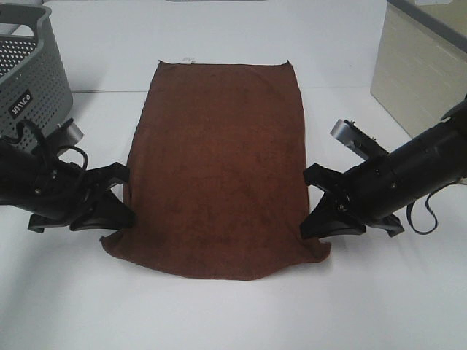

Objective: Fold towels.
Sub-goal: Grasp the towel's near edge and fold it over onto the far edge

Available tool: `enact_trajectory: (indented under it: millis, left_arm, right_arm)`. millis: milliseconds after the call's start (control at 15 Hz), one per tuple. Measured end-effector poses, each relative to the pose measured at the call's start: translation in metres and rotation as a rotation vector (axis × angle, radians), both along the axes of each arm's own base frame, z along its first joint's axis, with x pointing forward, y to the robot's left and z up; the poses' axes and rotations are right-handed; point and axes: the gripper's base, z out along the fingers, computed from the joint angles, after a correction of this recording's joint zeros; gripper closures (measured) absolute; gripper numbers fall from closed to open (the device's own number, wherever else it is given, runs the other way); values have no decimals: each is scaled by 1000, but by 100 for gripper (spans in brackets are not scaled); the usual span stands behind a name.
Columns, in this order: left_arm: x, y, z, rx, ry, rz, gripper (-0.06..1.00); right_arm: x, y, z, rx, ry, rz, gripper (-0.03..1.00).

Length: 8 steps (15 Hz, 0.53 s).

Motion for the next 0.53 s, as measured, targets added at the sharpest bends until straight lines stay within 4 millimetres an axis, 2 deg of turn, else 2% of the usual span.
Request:
enact_trajectory:
  millis: [67,133,267,333,400,533]
  left_arm:
    - [-6,2,6,4,0,1,94]
    - [-22,5,14,9,3,2,94]
    - [-41,9,17,12,14,1,94]
    - [-56,12,18,15,26,1,94]
    - [-77,16,20,16,34,2,94]
    - [-100,20,24,9,28,9,94]
  right_arm:
    - [-2,0,9,0,-1,-3,97]
    - [-8,-3,22,-23,-10,-11,97]
    - [-21,-7,33,-45,-17,-16,97]
    - [-31,-9,38,-49,-21,-19,97]
    - [-50,-13,41,-54,-12,-22,97]
    - [-76,-17,41,-57,12,-32,97]
